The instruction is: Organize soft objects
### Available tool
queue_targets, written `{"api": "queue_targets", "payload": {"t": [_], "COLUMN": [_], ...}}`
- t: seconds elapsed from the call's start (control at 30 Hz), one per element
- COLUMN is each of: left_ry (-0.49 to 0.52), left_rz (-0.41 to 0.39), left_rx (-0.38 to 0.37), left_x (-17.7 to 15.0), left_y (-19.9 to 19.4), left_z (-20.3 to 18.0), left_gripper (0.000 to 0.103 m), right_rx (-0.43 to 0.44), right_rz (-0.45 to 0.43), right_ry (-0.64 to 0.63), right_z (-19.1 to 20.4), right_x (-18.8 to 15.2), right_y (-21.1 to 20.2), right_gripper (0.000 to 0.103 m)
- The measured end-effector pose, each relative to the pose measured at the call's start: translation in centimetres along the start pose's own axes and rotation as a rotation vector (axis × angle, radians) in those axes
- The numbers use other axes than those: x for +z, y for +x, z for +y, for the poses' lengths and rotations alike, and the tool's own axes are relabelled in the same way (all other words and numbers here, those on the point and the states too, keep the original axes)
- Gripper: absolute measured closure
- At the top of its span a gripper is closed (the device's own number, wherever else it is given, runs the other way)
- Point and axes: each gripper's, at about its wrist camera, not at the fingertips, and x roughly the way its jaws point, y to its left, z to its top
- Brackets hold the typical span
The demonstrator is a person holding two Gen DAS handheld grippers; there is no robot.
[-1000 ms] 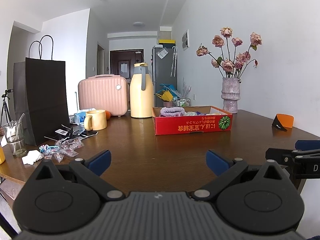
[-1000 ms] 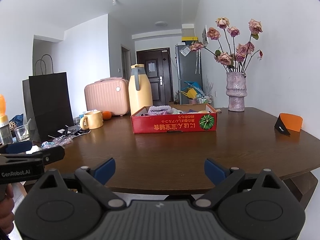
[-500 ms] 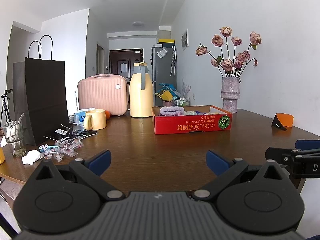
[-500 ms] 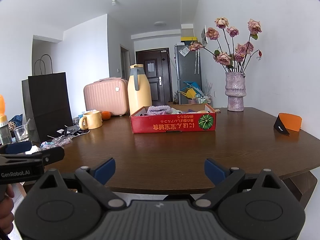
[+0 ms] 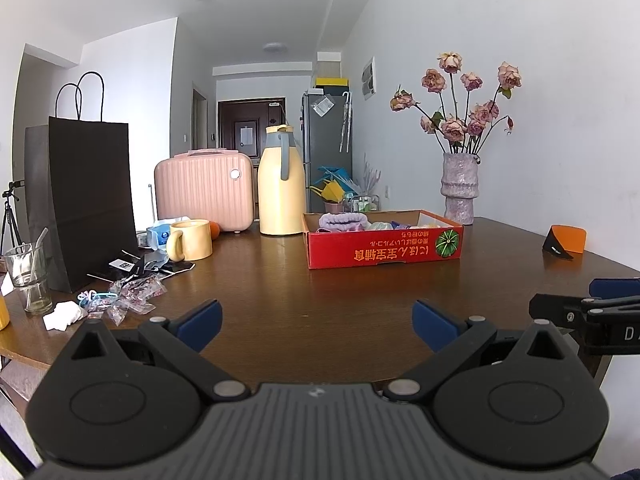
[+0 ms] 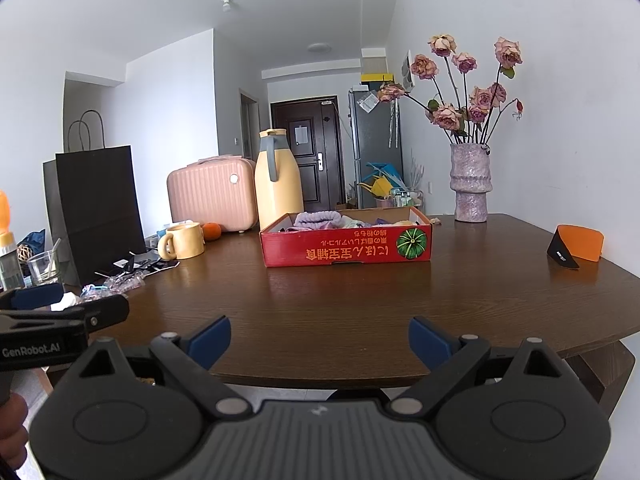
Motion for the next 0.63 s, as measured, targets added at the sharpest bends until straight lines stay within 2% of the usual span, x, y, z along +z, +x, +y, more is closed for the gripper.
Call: {"api": "queue_targets", "payload": {"t": [0.63], "left_ry": [0.001], "left_rz": [0.003], "left_rx": [0.0], "left_x": [0.14], "left_y": [0.01], "left_z": [0.11], "left_gripper": [0.0], "right_rx": [-0.001], "right_rz": [0.0], "right_ry": [0.008], "right_z": [0.12], "right_x": [-0.12], "right_y": [0.06], "right_gripper": [0.007]}}
